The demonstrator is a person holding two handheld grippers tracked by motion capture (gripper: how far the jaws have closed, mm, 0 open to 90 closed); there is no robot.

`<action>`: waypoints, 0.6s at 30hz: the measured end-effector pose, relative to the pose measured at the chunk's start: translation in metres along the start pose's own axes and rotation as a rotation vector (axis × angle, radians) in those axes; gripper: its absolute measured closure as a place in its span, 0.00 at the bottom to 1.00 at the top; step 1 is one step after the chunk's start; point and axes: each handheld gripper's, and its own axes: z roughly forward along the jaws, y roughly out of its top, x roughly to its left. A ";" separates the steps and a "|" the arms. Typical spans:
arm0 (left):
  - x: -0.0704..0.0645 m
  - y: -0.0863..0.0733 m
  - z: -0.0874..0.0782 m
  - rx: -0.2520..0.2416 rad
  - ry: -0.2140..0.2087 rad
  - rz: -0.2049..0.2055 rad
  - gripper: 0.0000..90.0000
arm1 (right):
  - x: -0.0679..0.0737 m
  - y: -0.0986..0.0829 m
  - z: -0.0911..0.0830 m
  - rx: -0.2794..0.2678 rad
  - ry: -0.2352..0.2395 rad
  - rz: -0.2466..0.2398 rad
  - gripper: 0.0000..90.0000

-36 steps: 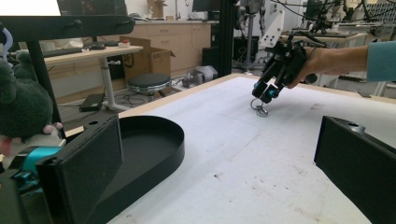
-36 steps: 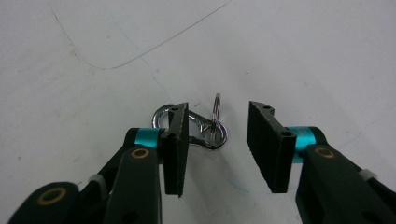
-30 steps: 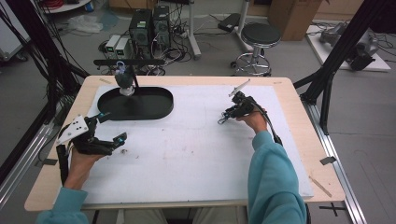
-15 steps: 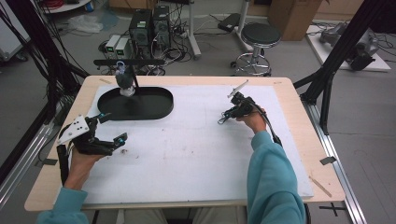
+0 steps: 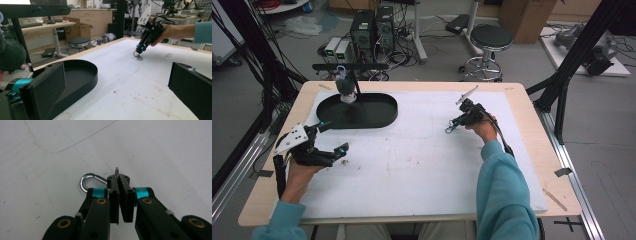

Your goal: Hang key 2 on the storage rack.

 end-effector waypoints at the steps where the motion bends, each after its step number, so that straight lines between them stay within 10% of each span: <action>1: 0.000 0.000 0.000 0.002 -0.001 -0.003 0.02 | 0.000 0.000 0.000 0.001 0.001 0.003 0.97; 18: -0.004 -0.001 0.003 0.023 -0.036 -0.023 0.02 | 0.007 0.006 -0.017 -0.161 0.067 0.032 0.99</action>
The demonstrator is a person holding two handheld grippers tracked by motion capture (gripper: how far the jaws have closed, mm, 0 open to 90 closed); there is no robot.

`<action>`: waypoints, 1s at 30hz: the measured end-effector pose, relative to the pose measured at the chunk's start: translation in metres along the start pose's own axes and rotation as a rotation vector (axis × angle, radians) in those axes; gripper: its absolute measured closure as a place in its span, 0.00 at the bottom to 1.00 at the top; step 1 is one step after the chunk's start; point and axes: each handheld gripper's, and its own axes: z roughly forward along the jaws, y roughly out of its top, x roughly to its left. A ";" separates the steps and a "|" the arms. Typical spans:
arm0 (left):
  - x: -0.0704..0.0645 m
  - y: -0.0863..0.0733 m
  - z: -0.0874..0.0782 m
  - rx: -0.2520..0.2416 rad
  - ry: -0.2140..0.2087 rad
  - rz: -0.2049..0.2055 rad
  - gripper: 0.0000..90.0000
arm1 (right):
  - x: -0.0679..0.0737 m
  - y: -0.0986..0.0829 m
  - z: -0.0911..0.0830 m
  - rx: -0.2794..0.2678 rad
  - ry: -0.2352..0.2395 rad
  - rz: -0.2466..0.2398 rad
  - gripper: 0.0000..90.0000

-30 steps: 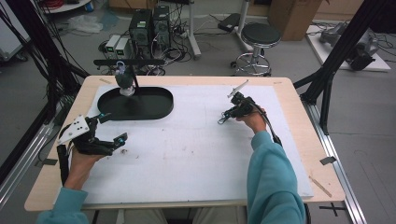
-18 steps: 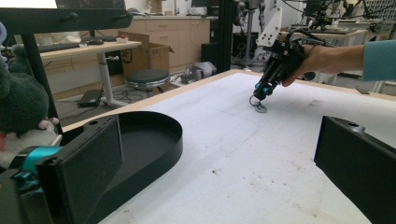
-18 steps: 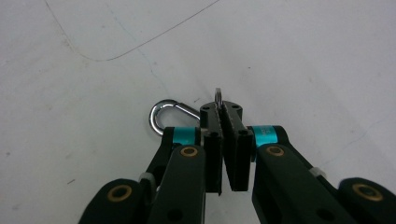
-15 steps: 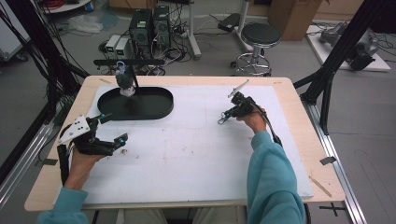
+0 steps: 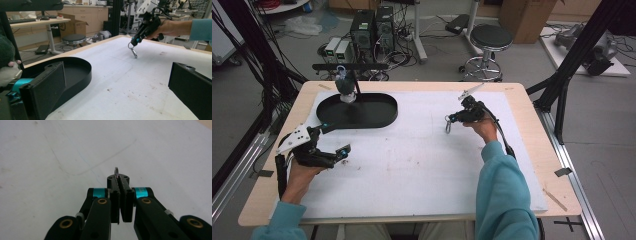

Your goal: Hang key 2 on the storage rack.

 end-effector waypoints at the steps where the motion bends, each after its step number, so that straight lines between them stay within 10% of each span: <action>1: -0.001 0.000 0.000 0.000 -0.002 -0.005 0.02 | 0.002 0.001 -0.002 -0.021 0.008 -0.004 0.99; 13: -0.003 0.026 0.018 0.085 -0.107 -0.005 0.02 | 0.033 0.022 -0.013 -0.245 0.123 -0.055 0.99; 30: -0.002 0.060 0.069 0.184 -0.236 0.029 0.02 | 0.078 0.051 -0.029 -0.375 0.245 -0.197 0.99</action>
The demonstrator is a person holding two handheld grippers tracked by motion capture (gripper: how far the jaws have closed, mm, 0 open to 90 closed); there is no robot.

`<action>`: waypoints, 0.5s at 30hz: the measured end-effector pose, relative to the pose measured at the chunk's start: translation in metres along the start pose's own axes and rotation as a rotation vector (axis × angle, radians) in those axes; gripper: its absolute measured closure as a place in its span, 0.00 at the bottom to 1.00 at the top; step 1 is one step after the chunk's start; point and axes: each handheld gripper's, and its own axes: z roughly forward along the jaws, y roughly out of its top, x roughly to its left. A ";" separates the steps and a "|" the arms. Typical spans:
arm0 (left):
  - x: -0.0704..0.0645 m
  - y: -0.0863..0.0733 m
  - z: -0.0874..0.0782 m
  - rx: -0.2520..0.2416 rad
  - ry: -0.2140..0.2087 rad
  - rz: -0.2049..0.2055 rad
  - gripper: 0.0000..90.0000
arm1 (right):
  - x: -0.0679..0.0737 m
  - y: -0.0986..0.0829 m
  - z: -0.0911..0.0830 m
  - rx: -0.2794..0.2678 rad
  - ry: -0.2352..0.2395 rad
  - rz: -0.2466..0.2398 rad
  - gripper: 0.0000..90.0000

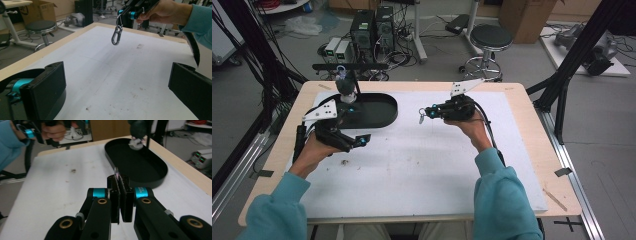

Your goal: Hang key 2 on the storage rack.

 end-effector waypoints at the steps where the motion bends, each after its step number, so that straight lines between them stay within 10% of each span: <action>1: 0.000 0.003 0.003 0.008 -0.002 0.007 0.02 | 0.002 0.001 0.001 0.001 0.008 0.003 0.99; 15: -0.006 0.041 0.042 0.058 -0.073 0.039 0.02 | 0.022 0.011 0.012 -0.032 0.090 -0.021 0.99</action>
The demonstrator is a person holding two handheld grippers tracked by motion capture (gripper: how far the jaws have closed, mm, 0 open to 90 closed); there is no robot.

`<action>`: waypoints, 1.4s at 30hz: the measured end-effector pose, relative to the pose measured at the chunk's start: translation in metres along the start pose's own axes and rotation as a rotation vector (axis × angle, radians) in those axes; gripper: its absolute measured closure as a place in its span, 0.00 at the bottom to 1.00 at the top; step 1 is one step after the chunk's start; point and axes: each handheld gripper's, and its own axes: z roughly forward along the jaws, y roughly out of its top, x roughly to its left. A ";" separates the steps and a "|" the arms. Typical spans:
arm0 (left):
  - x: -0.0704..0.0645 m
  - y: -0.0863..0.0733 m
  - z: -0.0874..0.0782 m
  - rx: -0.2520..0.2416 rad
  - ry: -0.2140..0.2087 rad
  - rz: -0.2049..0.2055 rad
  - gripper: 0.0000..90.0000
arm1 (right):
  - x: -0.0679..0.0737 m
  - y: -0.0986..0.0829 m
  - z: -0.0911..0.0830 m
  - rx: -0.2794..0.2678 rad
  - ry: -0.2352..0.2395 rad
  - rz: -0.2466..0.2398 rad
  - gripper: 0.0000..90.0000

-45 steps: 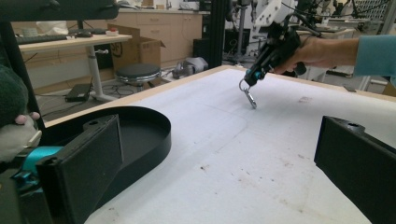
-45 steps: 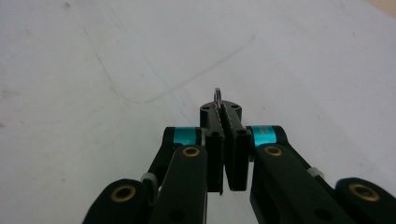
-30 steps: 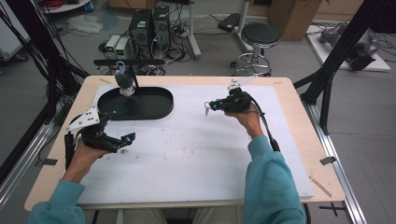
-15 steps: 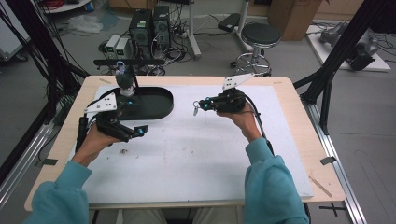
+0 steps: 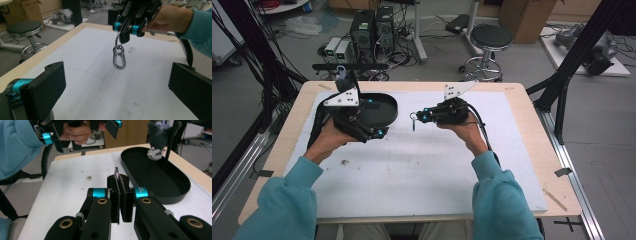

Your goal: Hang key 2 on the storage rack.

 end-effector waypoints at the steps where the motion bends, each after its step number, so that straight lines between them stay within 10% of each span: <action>1: 0.000 0.001 0.003 0.008 -0.006 0.004 0.02 | 0.001 0.001 0.000 0.004 0.003 -0.002 0.99; 19: -0.004 0.011 0.031 0.034 -0.071 0.029 0.04 | 0.008 0.003 0.008 -0.027 0.070 -0.036 0.99; 42: -0.009 0.014 0.031 0.045 -0.134 0.066 0.69 | 0.011 0.005 0.016 -0.030 0.131 -0.041 0.98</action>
